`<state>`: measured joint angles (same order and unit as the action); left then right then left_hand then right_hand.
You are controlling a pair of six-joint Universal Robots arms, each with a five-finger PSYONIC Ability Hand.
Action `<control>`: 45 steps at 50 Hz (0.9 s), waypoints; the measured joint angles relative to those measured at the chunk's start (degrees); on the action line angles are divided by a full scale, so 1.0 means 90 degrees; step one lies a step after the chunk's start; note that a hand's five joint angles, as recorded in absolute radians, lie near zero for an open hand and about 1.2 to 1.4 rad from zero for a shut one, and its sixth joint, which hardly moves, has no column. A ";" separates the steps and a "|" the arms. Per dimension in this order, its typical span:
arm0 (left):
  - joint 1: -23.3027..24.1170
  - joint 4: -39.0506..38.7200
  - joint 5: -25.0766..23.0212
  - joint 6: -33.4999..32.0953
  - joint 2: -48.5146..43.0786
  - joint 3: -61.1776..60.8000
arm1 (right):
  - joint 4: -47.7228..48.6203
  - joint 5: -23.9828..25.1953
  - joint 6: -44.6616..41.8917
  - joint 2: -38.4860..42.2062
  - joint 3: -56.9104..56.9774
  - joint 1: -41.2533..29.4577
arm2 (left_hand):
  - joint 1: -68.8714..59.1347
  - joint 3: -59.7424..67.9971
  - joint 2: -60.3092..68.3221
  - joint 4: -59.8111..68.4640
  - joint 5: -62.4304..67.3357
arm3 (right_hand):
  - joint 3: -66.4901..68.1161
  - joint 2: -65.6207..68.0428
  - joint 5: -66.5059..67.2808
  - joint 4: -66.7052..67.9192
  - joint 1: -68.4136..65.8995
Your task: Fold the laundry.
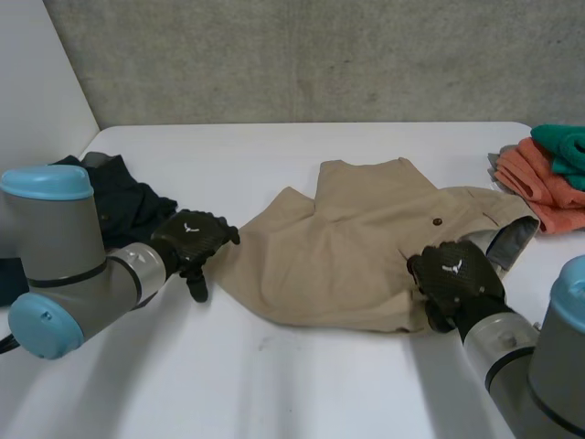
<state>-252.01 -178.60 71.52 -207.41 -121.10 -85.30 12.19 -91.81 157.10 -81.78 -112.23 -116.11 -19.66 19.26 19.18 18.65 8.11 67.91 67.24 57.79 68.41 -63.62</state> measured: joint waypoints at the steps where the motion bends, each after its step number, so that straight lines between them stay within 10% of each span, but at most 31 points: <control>1: -0.0010 -0.0009 -0.0005 0.0003 -0.0006 -0.0024 | -0.0078 0.0010 0.0003 -0.0075 0.0048 -0.0022 | 0.0000 0.0000 0.0000 0.0000 0.0001 | 0.0000 0.0000 -0.0003 0.0000 0.0000; 19: 0.0434 -0.0842 0.0502 0.0301 -0.0556 0.0152 | -0.1513 0.0289 0.0465 -0.1736 0.1300 -0.0584 | -0.0540 0.0527 0.0535 0.0604 0.0694 | 0.0001 0.0000 0.0014 0.0010 0.0000; 26: 0.0697 -0.1300 0.1310 0.0462 -0.0533 0.0316 | -0.1937 0.0383 0.0644 -0.1991 0.1995 -0.0582 | -0.5259 0.5127 0.5173 0.5239 0.5196 | 0.0001 0.0000 0.0014 0.0023 0.0000; 34: 0.0727 -0.1931 0.2637 0.0834 0.1477 0.0008 | -0.2418 0.0473 0.0448 -0.2022 0.3078 0.0182 | -0.5259 0.5422 0.5462 0.5556 0.5288 | 0.0001 0.0001 0.0015 0.0030 0.0000; 45: 0.0800 -0.1291 0.1619 0.2086 0.4350 0.0370 | -0.3132 0.1059 0.0772 -0.1561 0.4774 0.1348 | -0.5259 0.5439 0.5480 0.5559 0.5288 | 0.0001 0.0001 0.0014 0.0030 0.0000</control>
<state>-244.81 -190.22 86.09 -188.64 -81.94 -81.97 -16.00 -82.28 164.05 -95.83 -69.26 -103.97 -66.99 68.21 68.50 68.68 55.70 67.91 67.24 57.92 68.68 -63.62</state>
